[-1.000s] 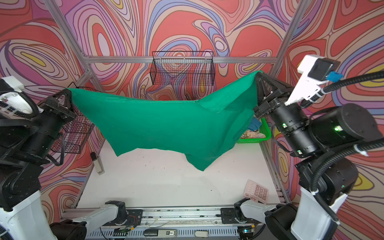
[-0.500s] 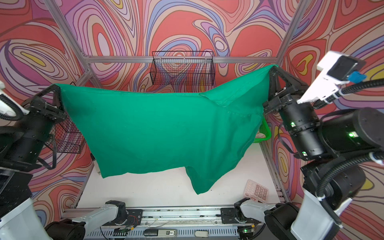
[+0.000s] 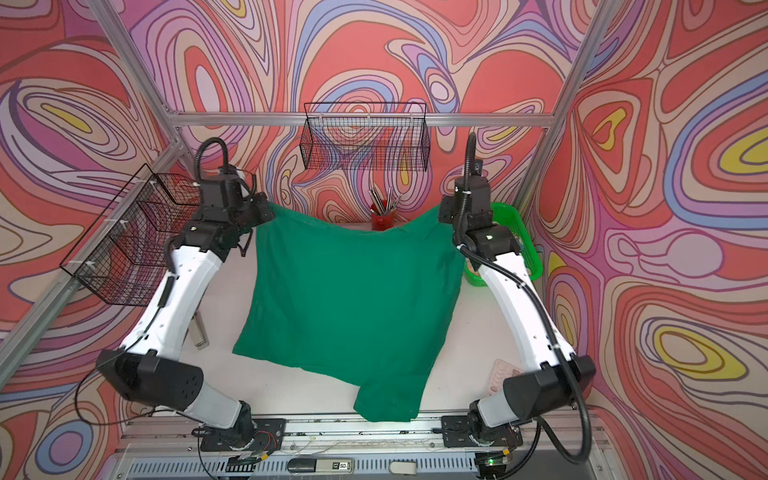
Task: Fold and stack the t-shirts
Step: 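Lay the green shirt flat on the table, holding its farther corners with both grippers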
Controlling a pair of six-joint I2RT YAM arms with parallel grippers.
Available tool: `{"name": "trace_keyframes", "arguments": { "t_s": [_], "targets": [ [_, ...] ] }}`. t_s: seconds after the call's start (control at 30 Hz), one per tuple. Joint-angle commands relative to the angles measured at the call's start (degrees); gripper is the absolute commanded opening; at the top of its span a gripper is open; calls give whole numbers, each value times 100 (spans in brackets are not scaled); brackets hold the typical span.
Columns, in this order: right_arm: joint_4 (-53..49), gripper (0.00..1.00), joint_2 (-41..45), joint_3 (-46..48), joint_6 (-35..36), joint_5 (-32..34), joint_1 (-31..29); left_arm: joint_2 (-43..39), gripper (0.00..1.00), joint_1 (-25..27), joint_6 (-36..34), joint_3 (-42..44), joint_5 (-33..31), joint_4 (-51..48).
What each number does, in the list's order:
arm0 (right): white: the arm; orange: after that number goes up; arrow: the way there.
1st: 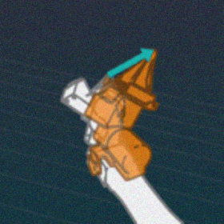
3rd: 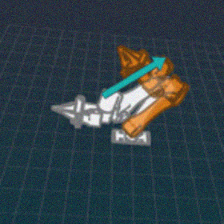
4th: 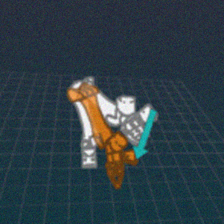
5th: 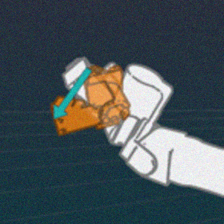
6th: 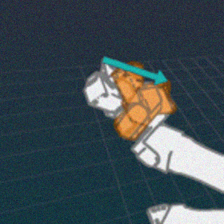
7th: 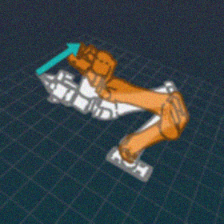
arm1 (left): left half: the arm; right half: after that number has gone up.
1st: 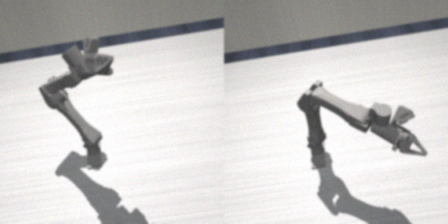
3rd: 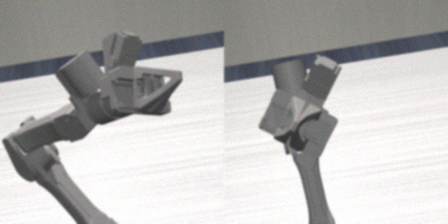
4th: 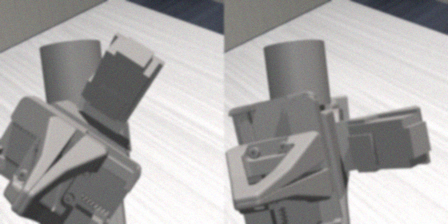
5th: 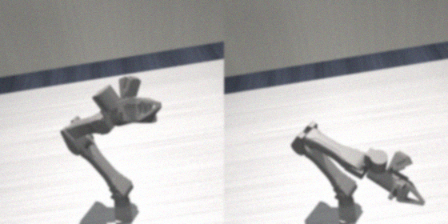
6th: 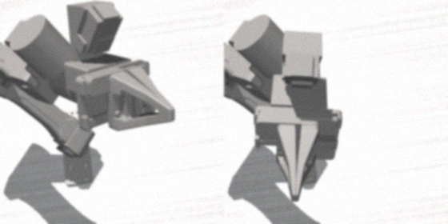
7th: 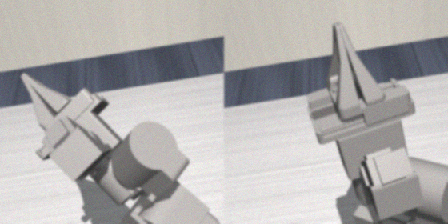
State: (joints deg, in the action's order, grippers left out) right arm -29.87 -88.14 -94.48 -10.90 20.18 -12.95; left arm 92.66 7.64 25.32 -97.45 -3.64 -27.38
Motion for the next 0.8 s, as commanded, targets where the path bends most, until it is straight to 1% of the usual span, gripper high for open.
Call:
{"name": "trace_keyframes", "arguments": {
  "t_s": [0.0, 0.07, 0.1, 0.17, 0.27, 0.43, 0.57, 0.77],
  "targets": [
    [1140, 0, -692, 528, -421, -315, 219, 834, 0, -135, 46, 402, 263, 1181],
    [1328, 0, -1232, 585, -617, -429, 229, 1493, 0, -211, 128, 330, 473, 1321],
    [1400, 0, -1657, 584, -723, -479, 230, 1819, 0, -245, 179, 252, 568, 1387],
    [1558, 0, -2121, 614, -932, -542, 239, 2310, 0, -299, 255, 172, 693, 1515],
    [1750, 0, -2575, 634, -1154, -516, 240, 2774, 0, -372, 343, 26, 726, 1597],
    [1758, 0, -3091, 352, -1231, -653, 273, 3266, 0, -452, 371, -362, 853, 1471],
    [1607, 0, -3217, 129, -1282, -813, 286, 3421, 0, -539, 533, -496, 1001, 1394],
    [1397, 0, -2746, 264, -1310, -1058, 293, 3233, 0, -676, 647, -269, 1244, 1462]
  ]
}}
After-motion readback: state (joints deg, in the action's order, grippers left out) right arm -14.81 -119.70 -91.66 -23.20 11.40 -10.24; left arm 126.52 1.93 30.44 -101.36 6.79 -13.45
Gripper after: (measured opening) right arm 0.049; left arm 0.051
